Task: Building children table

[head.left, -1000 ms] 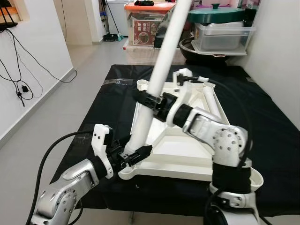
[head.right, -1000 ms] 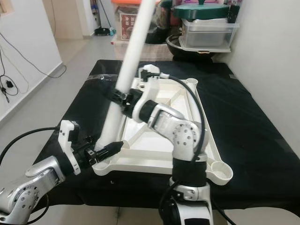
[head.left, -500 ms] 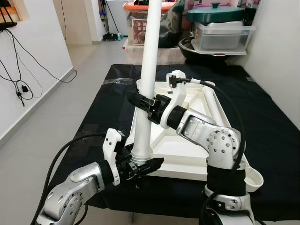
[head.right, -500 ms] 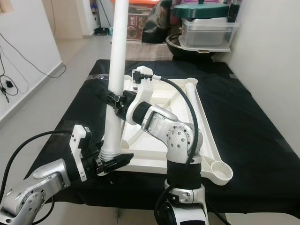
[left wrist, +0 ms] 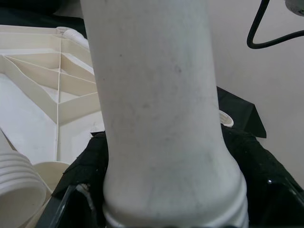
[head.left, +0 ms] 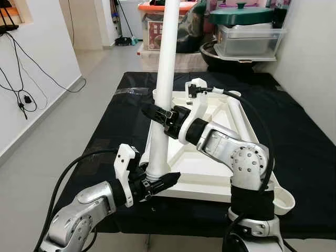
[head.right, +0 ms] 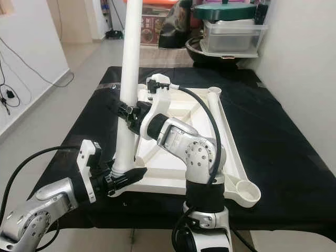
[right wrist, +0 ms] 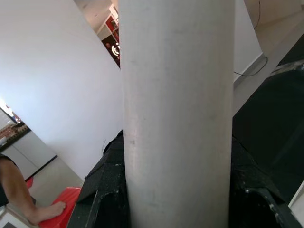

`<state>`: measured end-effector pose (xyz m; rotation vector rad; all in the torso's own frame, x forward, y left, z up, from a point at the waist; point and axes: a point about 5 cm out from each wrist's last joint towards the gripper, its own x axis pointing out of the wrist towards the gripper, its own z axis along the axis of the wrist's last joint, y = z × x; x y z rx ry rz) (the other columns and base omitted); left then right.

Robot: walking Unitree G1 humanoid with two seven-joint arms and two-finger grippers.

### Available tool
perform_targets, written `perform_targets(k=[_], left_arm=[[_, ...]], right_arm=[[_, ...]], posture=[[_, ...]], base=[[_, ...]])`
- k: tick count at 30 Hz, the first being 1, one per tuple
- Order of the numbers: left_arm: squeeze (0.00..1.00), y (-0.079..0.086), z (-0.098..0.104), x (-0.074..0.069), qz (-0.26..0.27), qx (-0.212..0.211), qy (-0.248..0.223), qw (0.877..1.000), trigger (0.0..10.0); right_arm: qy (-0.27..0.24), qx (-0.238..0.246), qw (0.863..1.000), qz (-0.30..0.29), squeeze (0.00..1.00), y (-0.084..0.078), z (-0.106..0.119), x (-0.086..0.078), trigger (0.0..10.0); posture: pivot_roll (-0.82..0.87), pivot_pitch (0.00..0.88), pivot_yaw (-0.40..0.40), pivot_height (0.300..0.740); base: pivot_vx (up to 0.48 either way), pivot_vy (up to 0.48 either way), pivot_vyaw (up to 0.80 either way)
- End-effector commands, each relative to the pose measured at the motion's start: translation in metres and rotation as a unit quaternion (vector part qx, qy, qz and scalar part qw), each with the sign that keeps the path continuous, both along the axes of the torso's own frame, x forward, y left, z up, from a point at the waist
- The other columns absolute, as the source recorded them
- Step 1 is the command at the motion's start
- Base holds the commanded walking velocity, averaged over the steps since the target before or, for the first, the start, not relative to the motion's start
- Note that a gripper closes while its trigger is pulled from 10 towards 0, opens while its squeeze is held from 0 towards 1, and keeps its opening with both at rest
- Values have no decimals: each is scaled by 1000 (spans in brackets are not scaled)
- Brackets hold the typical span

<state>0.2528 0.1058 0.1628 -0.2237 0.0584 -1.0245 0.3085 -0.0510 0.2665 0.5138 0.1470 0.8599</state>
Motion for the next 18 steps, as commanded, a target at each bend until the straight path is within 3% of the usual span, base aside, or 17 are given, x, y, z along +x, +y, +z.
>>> perform_targets(k=[1,4,5,7,8,9,10,11,12,13,18], left_arm=[[0,-8,-2,-5,-32,2,-6,999,0],[0,-7,-2,-5,-32,6,-6,999,0],[0,-7,-2,-5,-31,8,-7,999,941],[0,-7,-2,-5,-31,8,-7,999,941],[0,-7,-1,-5,-31,10,-9,999,3961],[0,-7,-1,-5,-31,10,-9,999,3961],[0,-7,-1,-5,-31,11,-10,999,5922],[0,-7,-1,-5,-31,11,-10,999,5922],[0,-7,-1,-6,-32,13,-11,999,7647],[0,-8,-2,-8,-36,18,-12,999,8627],[0,-8,-4,-10,-44,32,-17,998,9059]], right_arm=[[-2,16,1000,24,0,11,3,-4,0],[-2,17,1000,23,0,11,2,-4,0],[-5,17,1000,22,0,12,2,-4,6667],[-5,17,1000,22,0,12,2,-4,6667],[-9,14,1000,18,0,12,2,-3,10000],[-9,14,1000,18,0,12,2,-3,10000],[-8,18,1000,15,0,12,1,-2,10000],[-8,18,1000,15,0,12,1,-2,10000],[-7,20,1000,14,1000,12,1,-2,10000],[-6,22,1000,13,1000,11,0,-2,10000],[-2,15,1000,10,1000,12,-1,-1,10000]], posture=[[-42,0,-3,740],[-36,0,-4,740],[-25,0,-11,740],[-25,0,-11,740],[-25,0,-11,740],[-25,0,-11,740],[-25,0,-11,740],[-25,0,-11,740],[-19,0,-17,740],[-19,0,-17,740],[-19,0,-17,740]], base=[[0,0,0],[0,0,0],[0,0,0],[0,0,0],[0,0,0],[0,0,0],[0,0,0],[0,0,0],[0,0,0],[0,0,0],[0,0,0]])
